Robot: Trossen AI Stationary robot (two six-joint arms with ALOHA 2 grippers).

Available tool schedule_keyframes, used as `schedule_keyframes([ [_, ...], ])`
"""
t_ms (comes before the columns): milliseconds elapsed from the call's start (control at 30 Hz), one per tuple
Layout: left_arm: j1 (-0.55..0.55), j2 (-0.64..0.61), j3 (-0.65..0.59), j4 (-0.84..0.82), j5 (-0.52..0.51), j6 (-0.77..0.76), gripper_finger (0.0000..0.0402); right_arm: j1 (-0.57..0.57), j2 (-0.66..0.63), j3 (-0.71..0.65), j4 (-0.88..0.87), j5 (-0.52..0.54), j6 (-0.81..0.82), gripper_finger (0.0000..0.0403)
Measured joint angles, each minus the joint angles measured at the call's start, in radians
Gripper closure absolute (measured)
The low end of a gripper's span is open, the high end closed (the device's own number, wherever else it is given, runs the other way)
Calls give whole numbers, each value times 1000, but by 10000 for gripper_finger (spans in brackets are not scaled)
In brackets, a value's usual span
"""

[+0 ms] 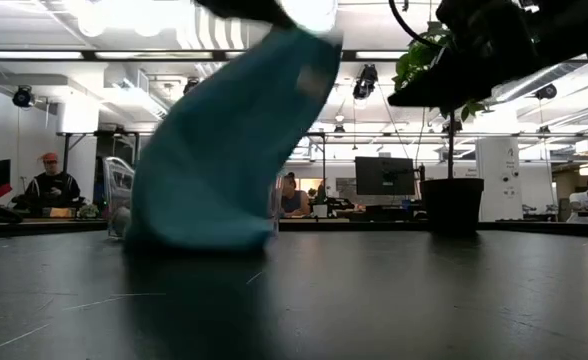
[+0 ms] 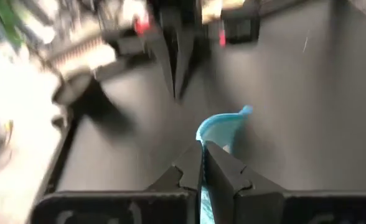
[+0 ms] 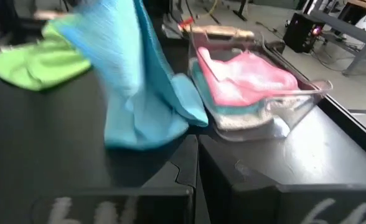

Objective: Fold microfiber towels
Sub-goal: Fold the blue microfiber cloth

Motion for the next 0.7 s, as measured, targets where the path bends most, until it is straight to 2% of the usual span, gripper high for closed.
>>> schedule_keyframes([
  [133, 3, -35, -40, 138, 40, 49, 401, 2, -6, 4, 41, -37, 39, 387],
  [233, 4, -34, -46, 189, 42, 49, 401, 2, -4, 23, 47, -97, 69, 364],
  [367, 6, -9, -46, 242, 42, 49, 401, 5, 6, 57, 55, -161, 78, 316],
  [700, 21, 12, -46, 264, 27, 42, 402, 26, 25, 113, 34, -168, 20, 196],
])
